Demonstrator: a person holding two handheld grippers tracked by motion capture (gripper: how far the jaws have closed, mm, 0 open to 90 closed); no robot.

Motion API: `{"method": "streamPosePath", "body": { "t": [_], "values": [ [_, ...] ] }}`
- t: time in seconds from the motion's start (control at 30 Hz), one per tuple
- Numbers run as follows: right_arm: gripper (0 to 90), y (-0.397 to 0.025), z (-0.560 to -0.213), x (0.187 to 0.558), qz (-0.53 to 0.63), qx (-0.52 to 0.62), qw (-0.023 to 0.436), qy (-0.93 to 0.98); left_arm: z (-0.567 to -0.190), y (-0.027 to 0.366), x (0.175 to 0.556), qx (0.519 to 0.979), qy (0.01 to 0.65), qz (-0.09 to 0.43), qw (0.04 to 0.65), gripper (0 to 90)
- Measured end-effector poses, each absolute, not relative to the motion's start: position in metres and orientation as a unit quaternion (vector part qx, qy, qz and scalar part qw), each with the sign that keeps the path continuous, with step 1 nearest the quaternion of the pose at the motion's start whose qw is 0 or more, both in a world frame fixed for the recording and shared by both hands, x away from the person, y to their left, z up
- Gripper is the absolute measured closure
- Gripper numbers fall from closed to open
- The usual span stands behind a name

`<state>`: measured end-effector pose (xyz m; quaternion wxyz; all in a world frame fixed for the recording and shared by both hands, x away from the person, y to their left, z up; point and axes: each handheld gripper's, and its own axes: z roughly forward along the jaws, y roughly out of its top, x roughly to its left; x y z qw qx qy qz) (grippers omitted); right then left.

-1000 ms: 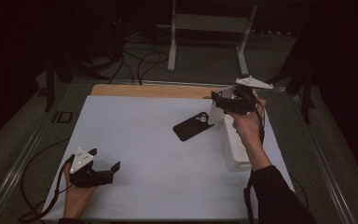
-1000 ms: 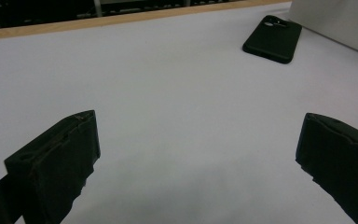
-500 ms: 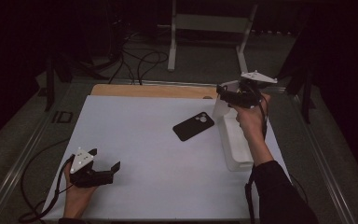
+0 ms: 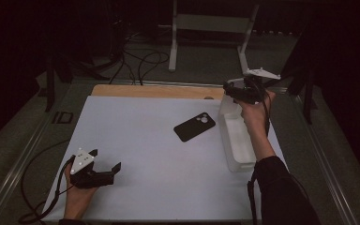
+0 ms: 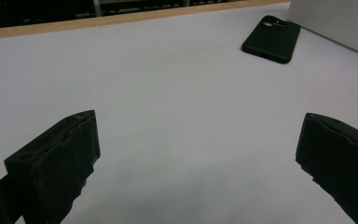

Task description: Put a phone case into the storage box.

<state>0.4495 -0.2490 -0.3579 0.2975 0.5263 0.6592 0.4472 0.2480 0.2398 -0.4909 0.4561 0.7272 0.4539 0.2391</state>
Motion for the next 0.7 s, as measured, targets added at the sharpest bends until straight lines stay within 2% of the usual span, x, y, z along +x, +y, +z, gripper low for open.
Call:
{"method": "streamPosePath", "body": {
  "t": [0.7],
  "values": [
    [16.7, -0.274, -0.374, 0.467, 0.407, 0.571, 0.312, 0.641, -0.491, 0.239, 0.248, 0.727, 0.455, 0.239, 0.456, 0.4]
  ]
}}
